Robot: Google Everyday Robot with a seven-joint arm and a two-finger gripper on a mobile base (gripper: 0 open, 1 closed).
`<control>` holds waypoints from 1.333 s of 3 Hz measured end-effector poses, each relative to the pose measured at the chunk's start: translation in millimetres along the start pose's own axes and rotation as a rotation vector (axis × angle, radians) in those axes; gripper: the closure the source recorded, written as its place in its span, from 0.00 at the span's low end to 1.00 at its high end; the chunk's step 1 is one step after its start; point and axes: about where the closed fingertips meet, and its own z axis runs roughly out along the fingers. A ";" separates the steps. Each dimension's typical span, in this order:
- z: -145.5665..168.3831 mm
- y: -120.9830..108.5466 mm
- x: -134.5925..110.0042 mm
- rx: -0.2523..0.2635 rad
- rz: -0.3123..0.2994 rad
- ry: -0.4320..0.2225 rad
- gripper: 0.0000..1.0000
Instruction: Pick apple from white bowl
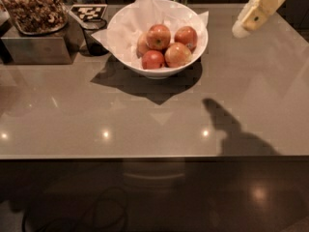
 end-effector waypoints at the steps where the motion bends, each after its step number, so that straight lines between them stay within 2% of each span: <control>1: 4.4 5.1 9.5 0.016 0.041 -0.018 0.00; 2: 24.0 -16.5 14.5 0.043 0.064 -0.064 0.00; 3: 54.1 -46.9 11.7 0.044 0.069 -0.084 0.00; 4: 92.9 -69.6 14.0 0.011 0.079 -0.067 0.00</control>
Offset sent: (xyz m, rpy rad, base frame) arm 0.0737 0.0081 -0.0233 0.1662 -0.0422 -0.0434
